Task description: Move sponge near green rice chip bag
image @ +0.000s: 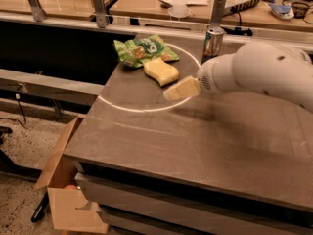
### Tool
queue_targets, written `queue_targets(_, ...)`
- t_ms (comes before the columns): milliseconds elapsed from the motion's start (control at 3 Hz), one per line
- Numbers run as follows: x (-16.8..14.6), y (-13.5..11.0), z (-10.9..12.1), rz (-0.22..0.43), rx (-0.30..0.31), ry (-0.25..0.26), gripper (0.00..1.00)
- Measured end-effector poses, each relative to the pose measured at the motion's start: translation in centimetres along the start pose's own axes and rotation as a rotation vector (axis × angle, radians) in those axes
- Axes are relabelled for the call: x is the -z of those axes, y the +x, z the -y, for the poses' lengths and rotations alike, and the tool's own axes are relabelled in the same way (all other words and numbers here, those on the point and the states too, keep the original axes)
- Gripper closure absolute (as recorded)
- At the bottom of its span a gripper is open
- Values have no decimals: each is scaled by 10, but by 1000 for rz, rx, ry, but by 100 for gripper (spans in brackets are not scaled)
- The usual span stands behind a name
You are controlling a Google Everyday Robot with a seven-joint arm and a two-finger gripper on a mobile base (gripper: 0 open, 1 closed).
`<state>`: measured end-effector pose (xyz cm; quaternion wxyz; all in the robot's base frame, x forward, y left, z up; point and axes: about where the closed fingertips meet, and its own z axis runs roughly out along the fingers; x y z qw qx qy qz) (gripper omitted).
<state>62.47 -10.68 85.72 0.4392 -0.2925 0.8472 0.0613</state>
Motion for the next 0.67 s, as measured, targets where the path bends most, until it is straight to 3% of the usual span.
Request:
queue_targets(333, 65, 45, 42, 4, -82, 77, 0)
queue_targets(667, 65, 45, 42, 4, -86, 78, 0)
